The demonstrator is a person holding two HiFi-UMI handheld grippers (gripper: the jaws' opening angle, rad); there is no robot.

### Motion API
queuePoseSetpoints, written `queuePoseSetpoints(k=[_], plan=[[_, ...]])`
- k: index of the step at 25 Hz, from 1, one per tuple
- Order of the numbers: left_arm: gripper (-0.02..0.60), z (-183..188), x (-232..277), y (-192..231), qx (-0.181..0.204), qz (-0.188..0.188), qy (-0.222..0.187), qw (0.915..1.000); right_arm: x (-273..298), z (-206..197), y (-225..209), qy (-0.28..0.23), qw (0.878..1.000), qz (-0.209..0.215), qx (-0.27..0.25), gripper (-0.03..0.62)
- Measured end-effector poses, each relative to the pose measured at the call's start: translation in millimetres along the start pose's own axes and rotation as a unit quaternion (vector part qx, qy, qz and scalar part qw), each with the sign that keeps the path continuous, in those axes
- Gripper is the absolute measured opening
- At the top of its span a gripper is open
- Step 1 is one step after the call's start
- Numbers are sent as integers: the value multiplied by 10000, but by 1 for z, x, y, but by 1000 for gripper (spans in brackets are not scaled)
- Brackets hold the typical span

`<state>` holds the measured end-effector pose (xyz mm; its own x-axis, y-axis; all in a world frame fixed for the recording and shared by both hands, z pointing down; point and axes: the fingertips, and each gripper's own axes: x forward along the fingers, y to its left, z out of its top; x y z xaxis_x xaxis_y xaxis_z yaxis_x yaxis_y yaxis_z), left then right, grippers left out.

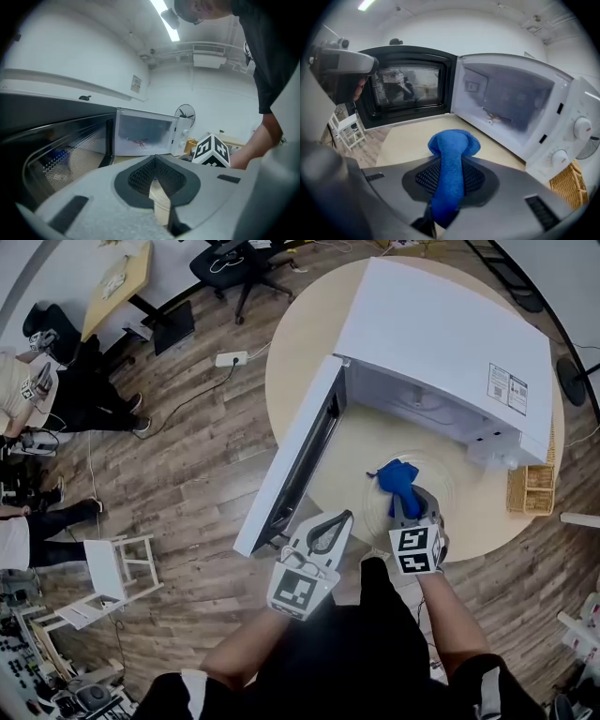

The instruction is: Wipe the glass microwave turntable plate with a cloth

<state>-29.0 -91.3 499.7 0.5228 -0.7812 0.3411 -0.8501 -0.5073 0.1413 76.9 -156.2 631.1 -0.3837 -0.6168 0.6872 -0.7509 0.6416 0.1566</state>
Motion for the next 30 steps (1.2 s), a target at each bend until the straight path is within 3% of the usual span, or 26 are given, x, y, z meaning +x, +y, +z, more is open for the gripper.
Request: queuePoseSetpoints(k=[11, 15, 20, 30], plan=[[6, -10, -24, 2, 8, 82, 14, 10000, 23, -4, 60, 305, 9981, 531, -107, 80], [6, -17, -28, 2, -49, 128, 70, 9999, 27, -5, 62, 365, 9981, 464, -190, 78], [6, -12, -32, 6, -430, 197, -71, 9989, 25, -6, 60, 336, 9984, 360, -291, 81], [6, -5, -21, 1, -199, 65, -55, 9998, 19, -17, 34, 424, 9989, 30, -187, 80]])
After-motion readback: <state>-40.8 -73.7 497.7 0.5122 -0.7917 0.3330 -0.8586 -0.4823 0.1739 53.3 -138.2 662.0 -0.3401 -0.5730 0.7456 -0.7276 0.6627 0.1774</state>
